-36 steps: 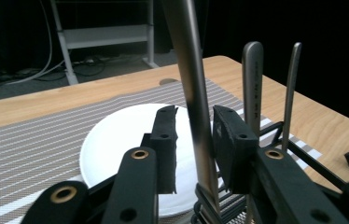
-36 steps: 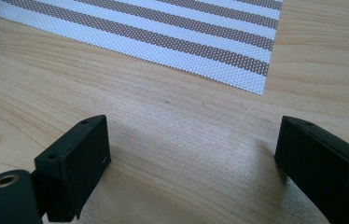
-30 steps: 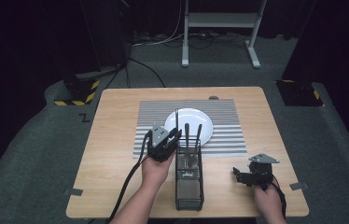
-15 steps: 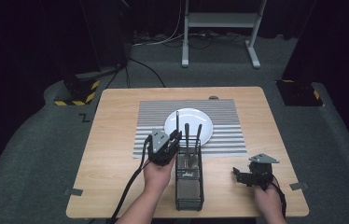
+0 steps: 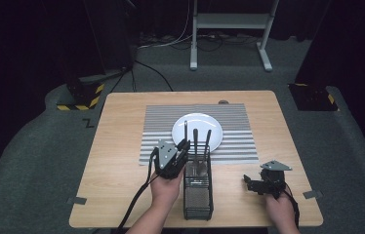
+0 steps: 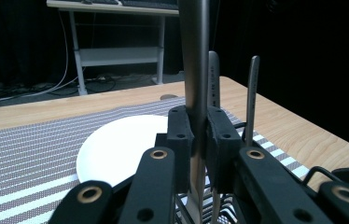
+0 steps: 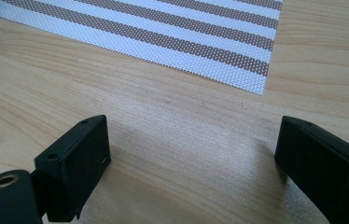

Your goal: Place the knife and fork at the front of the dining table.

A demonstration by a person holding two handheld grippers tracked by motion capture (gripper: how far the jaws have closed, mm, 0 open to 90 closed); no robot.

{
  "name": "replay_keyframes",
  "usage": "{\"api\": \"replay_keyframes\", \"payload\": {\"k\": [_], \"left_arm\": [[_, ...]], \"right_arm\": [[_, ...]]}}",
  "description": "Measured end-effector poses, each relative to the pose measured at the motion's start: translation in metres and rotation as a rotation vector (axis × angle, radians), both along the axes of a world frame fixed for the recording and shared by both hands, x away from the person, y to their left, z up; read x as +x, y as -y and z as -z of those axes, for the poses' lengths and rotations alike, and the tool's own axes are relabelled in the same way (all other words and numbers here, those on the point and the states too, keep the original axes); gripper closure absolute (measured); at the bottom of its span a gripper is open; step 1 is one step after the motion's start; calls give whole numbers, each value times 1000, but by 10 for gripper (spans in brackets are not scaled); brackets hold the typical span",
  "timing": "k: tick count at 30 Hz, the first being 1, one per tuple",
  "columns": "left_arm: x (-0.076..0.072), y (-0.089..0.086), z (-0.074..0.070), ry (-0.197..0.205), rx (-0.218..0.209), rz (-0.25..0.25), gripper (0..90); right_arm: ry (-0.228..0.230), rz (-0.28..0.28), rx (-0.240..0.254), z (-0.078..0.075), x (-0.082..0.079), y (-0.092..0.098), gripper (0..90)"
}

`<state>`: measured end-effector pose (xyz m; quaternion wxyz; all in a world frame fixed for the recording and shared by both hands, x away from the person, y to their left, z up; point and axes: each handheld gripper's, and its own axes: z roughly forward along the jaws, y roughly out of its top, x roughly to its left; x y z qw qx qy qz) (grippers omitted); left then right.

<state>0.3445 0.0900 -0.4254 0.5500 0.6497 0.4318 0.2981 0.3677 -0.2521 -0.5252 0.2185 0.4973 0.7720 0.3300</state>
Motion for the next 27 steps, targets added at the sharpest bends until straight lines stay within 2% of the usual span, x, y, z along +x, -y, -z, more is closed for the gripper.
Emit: {"api": "replay_keyframes", "payload": {"k": [13, 27], "left_arm": [[-7, 2, 2, 25, -6, -21, 815], [-11, 3, 1, 30, -2, -37, 817]], "right_arm": [[0, 0, 0, 0, 0, 0, 100], [0, 0, 0, 0, 0, 0, 100]]}}
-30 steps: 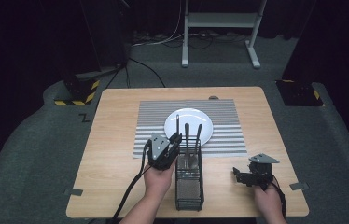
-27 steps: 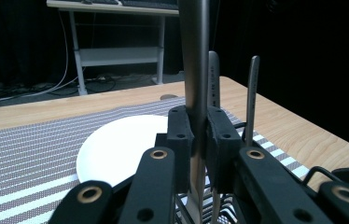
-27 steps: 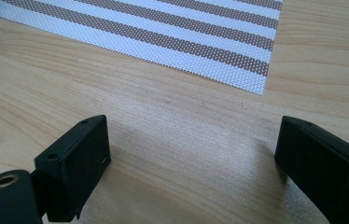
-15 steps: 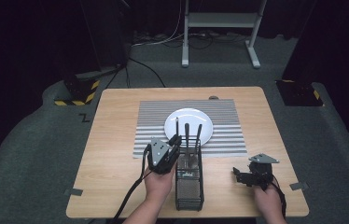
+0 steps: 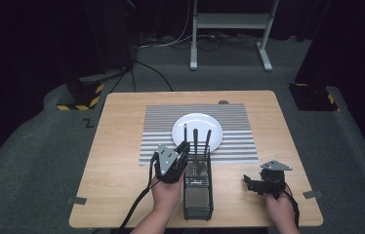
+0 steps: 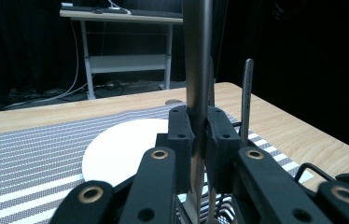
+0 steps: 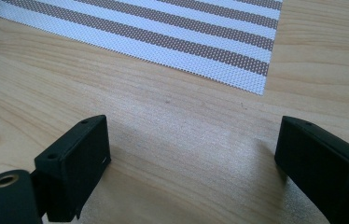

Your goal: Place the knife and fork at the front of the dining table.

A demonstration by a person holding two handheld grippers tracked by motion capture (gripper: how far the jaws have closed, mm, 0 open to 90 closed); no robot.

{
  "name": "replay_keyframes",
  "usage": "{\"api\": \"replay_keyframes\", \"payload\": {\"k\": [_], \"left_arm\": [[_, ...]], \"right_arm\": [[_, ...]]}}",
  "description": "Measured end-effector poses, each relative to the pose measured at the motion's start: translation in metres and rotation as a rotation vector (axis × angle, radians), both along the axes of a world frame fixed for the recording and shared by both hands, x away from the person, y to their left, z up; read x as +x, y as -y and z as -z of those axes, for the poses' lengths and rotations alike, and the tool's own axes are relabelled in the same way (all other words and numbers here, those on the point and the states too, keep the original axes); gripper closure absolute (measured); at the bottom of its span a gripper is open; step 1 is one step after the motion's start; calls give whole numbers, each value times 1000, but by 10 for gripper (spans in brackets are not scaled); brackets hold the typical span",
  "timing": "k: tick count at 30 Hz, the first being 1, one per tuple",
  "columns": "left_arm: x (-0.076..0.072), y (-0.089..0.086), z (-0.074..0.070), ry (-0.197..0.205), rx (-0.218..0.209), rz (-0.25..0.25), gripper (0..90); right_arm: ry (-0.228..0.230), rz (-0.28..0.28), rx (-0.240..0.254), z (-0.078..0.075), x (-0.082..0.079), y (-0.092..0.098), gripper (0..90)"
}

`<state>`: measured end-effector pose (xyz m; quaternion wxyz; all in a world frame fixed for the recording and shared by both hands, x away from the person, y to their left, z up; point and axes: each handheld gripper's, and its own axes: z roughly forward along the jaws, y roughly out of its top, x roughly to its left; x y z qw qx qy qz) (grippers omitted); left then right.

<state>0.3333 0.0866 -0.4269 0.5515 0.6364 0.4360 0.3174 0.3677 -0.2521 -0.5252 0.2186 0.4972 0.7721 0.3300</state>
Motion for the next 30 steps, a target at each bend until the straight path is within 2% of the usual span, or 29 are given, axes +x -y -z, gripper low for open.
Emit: {"api": "replay_keyframes", "payload": {"k": [6, 8, 15, 21, 30], "left_arm": [[-2, 1, 0, -1, -4, -11, 817], [-3, 0, -2, 16, -14, -13, 818], [-6, -4, -21, 74, -33, -11, 820], [-6, -7, -26, 83, -69, 7, 820], [-9, -10, -50, 154, -94, 27, 821]], "right_arm": [[0, 0, 0, 0, 0, 0, 100], [0, 0, 0, 0, 0, 0, 100], [0, 0, 0, 0, 0, 0, 100], [1, -1, 0, 0, 0, 0, 100], [0, 0, 0, 0, 0, 0, 100]]}}
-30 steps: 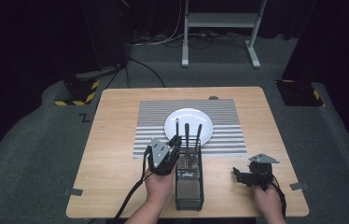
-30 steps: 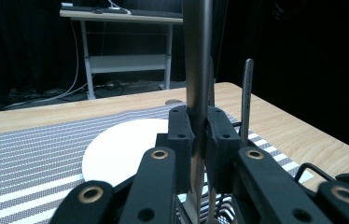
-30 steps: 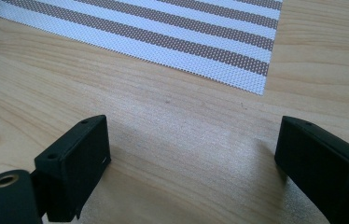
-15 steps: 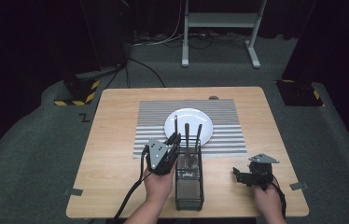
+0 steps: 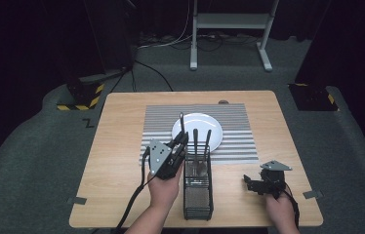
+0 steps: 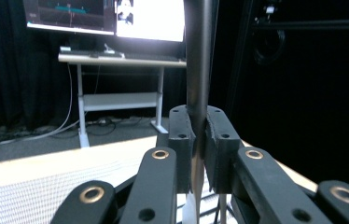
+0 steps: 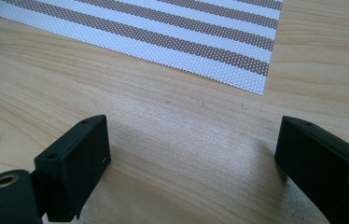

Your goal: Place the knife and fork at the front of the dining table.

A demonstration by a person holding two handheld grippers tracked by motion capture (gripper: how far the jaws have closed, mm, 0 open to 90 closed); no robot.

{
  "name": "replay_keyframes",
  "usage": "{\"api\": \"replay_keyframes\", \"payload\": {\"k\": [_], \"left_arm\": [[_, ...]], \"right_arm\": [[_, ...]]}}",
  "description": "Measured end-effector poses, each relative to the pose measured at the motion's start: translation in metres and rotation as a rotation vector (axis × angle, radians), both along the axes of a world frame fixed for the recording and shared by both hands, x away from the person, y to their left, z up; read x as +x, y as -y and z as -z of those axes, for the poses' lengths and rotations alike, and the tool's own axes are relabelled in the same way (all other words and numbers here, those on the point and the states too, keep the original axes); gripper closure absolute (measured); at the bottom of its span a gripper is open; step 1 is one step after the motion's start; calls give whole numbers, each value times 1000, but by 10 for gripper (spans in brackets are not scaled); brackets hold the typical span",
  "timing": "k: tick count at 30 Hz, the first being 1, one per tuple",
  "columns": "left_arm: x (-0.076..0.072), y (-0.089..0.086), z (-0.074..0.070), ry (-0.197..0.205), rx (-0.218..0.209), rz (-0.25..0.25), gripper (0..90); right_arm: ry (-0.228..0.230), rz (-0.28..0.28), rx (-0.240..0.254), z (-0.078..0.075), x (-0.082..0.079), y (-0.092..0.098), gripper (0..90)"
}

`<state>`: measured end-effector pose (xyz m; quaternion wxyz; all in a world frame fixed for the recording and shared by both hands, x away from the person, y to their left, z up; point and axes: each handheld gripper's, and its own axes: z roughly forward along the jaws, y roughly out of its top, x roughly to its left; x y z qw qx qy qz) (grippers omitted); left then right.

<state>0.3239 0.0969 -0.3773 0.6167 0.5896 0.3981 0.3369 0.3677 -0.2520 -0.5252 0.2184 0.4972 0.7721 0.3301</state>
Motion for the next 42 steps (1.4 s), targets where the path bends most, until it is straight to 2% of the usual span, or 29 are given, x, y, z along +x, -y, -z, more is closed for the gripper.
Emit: {"api": "replay_keyframes", "payload": {"k": [6, 13, 17, 26, 29, 33, 38, 42], "left_arm": [[-3, -6, -14, 19, -39, 10, 821], [-5, -12, -25, 47, -28, 6, 821], [-4, -18, -26, 36, -18, 7, 821], [-7, -31, -32, 40, -55, -2, 826], [-8, -34, -35, 52, -42, -16, 826], [-3, -39, -33, 46, -34, -34, 826], [3, -44, -27, 28, 4, -63, 826], [10, -48, -19, -2, 29, -79, 826]], "right_arm": [[1, -1, -1, 0, 0, 0, 100], [0, 0, -1, 0, 0, 0, 100], [-1, 0, 0, 0, 0, 0, 100], [0, 0, -1, 0, 0, 0, 100], [0, -1, -2, 0, 0, 0, 100], [0, 1, -2, 0, 0, 0, 100], [-1, 1, 2, 0, 0, 0, 101], [-1, 1, 2, 0, 0, 0, 101]]}}
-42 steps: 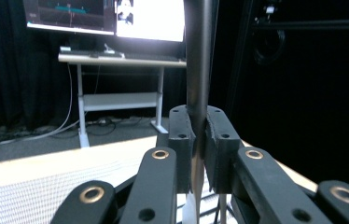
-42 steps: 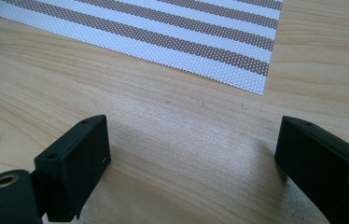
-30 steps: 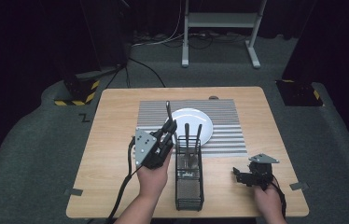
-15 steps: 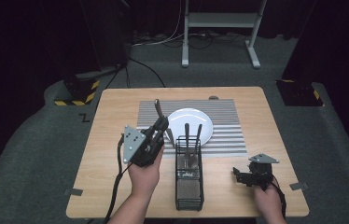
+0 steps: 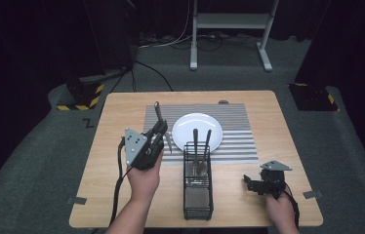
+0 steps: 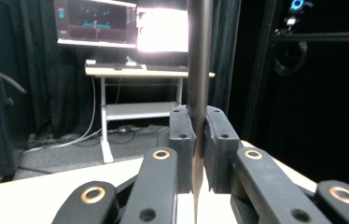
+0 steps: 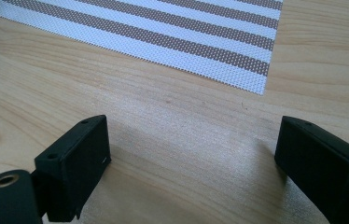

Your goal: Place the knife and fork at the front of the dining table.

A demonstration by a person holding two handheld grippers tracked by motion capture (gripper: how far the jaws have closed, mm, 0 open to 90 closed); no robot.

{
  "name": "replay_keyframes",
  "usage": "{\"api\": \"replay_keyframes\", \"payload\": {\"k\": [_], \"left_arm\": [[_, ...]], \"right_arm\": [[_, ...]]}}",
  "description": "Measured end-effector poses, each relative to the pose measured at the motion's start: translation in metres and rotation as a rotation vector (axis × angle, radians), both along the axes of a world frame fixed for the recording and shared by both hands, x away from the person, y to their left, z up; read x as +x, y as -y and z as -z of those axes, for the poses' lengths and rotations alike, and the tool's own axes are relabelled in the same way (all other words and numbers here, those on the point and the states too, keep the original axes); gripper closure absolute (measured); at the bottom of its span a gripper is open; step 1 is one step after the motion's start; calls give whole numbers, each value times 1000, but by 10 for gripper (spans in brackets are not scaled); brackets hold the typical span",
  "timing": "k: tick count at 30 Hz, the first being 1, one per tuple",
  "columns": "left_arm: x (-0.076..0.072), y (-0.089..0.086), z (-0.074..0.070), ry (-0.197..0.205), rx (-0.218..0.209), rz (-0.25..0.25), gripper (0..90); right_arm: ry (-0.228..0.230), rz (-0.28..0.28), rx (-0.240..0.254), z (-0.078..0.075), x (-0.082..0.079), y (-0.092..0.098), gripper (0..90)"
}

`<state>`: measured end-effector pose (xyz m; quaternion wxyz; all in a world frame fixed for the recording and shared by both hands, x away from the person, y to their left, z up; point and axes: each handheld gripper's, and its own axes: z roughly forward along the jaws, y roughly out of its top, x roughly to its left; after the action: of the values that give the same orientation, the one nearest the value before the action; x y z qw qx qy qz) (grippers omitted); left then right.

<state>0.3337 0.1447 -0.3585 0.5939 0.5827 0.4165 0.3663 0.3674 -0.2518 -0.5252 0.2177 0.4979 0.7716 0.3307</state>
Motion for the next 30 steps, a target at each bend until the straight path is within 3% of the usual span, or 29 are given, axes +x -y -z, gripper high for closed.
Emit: {"api": "replay_keyframes", "payload": {"k": [12, 22, 27, 30], "left_arm": [[20, -10, 23, -68, 47, -51, 826], [31, -18, 32, -80, 35, -80, 826], [40, -21, 42, -110, 7, -87, 827], [44, -20, 50, -125, 12, -98, 827]], "right_arm": [[-1, -7, -5, 0, 1, -1, 100], [0, 0, -5, 0, 1, -1, 98], [1, 0, -5, 0, 1, -2, 97], [1, 2, -7, 0, 1, -2, 97]]}}
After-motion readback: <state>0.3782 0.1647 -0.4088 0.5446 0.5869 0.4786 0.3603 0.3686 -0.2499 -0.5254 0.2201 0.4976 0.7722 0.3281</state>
